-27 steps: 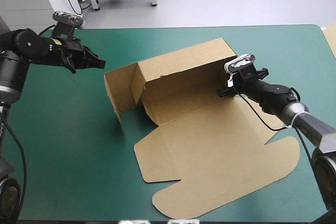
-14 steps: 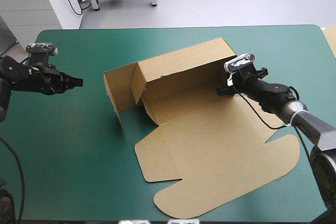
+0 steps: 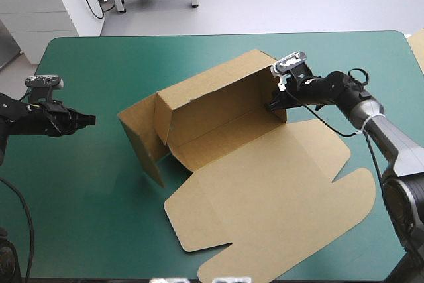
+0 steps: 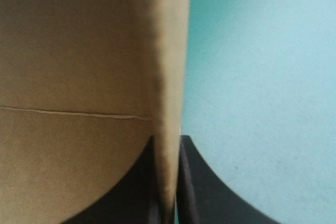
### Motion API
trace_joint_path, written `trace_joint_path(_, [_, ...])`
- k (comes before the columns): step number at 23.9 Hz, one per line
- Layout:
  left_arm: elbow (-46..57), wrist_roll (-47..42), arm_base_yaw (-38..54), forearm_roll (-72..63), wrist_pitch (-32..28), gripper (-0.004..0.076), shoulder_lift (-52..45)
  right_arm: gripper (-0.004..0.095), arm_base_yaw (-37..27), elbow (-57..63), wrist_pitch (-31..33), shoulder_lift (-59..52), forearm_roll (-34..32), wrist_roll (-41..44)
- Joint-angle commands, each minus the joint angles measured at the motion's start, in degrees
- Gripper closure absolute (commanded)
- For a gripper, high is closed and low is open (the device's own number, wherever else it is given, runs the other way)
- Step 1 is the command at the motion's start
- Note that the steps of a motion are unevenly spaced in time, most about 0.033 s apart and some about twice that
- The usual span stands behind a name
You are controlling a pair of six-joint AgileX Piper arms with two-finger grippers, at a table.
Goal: Fold the box
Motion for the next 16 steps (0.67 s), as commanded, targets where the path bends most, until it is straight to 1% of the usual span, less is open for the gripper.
trace_joint_path(1, [-1.4,2.1,0.1,-5.0,-1.8,0.0717,-2.1,0.0922,-0.5,-8.7,2.9,-2.9,-11.7,22.8])
trace_joint_path(2, [-1.4,2.9,0.1,-6.1,-1.2,0.0717,-2.1,0.0921,-0.5,-12.3,5.1,-2.9,-14.9,28.7])
trace_joint_path(3, [-1.4,2.9,0.1,-6.1,-1.3,0.0717,-2.1,0.0921,-0.5,-15.2,8.0,-2.9,-16.7,32.4])
trace_joint_path(5, [-1.4,2.9,0.1,-6.6,-1.3,0.0717,-2.1,0.0921,-0.5,-19.7,12.4,-2.9,-19.2,35.6])
trace_joint_path(6, [-1.4,2.9,0.1,-6.5,-1.3,0.0717,-2.1,0.0921,-0.5,-22.4,16.1,-2.9,-21.1,37.6])
trace_joint_path(8, [-1.4,2.9,0.1,-6.7,-1.3,0.0717,-2.1,0.0921,-0.5,-25.5,21.0,-2.9,-22.7,41.9])
trace_joint_path(11, [-1.4,2.9,0.1,-8.6,-1.3,0.0717,-2.1,0.0921,-0.5,-29.2,31.0,-2.9,-25.7,44.4])
trace_joint_path(13, [-1.4,2.9,0.1,-9.2,-1.3,0.0717,-2.1,0.0921,-0.5,-31.0,39.6,-2.9,-29.2,45.4])
trace_joint_path(14, [-1.4,2.9,0.1,-9.0,-1.3,0.0717,-2.1,0.0921,-0.5,-31.0,41.0,-2.9,-30.5,45.4])
trace_joint_path(16, [-1.4,2.6,0.1,-8.2,-1.2,0.0717,-2.1,0.0921,-0.5,-29.6,40.8,-3.3,-31.3,47.1])
